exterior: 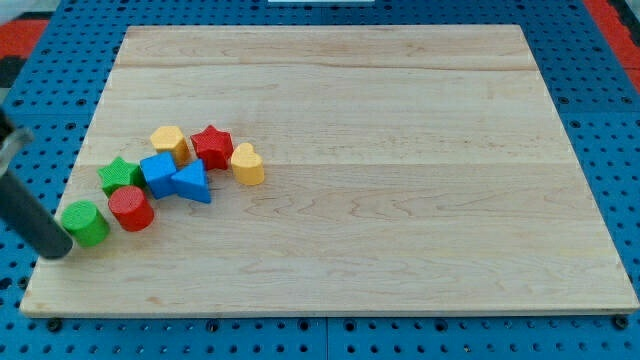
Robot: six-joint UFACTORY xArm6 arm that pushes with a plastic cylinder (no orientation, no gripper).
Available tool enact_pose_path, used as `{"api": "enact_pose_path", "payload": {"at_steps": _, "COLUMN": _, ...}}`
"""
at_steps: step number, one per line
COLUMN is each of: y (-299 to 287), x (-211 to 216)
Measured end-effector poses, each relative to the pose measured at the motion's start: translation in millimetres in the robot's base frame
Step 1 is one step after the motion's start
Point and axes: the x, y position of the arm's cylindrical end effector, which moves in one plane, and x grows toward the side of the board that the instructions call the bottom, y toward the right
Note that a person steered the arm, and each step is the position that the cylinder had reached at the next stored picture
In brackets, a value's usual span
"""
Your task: Separate the green circle from the group of blocks
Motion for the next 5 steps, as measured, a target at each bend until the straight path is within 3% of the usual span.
{"api": "enact_pose_path", "payload": {"at_steps": 2, "y": 110.3, "x": -25.0}}
{"api": "enact_pose_path", "payload": {"at_steps": 3, "y": 105.4, "x": 26.4}}
{"api": "enact_pose_path", "payload": {"at_steps": 4, "y": 176.0, "x": 10.3}}
{"api": "enact_pose_path", "payload": {"at_steps": 5, "y": 155.4, "x": -1.2}}
